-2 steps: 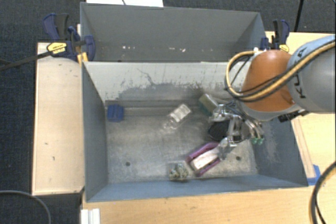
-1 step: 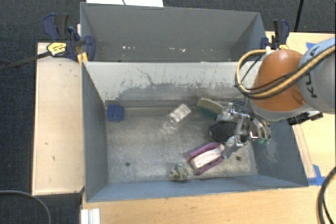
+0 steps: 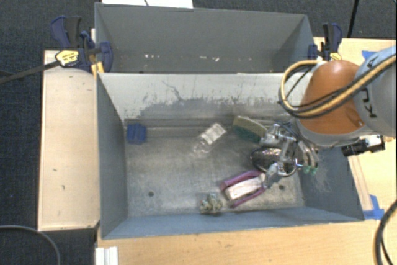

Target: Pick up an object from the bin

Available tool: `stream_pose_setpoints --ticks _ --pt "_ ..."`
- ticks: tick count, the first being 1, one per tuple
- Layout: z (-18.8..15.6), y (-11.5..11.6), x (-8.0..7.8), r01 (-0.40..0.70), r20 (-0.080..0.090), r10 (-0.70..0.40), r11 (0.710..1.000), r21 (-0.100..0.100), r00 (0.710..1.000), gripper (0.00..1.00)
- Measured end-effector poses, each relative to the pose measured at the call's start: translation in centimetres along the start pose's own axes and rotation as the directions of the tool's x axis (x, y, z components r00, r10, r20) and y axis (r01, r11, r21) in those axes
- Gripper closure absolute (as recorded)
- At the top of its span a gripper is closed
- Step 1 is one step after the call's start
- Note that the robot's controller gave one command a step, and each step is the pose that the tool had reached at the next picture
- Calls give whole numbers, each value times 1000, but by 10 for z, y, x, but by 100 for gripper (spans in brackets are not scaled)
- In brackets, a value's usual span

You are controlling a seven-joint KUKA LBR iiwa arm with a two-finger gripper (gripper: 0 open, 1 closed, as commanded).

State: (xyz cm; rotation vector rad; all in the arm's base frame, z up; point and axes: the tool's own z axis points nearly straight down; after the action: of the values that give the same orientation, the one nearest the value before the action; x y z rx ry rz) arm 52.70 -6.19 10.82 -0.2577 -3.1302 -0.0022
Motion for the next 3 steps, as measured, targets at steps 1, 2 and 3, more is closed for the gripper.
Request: stream_pose_setpoints --ticks 1,2,3 --pt "26 -24 -1 -141 0 141 990 -6 990 0" --pt "26 -19 0 -312 8 312 950 4 950 0" --pt "25 -18 1 -309 5 309 951 5 951 100"
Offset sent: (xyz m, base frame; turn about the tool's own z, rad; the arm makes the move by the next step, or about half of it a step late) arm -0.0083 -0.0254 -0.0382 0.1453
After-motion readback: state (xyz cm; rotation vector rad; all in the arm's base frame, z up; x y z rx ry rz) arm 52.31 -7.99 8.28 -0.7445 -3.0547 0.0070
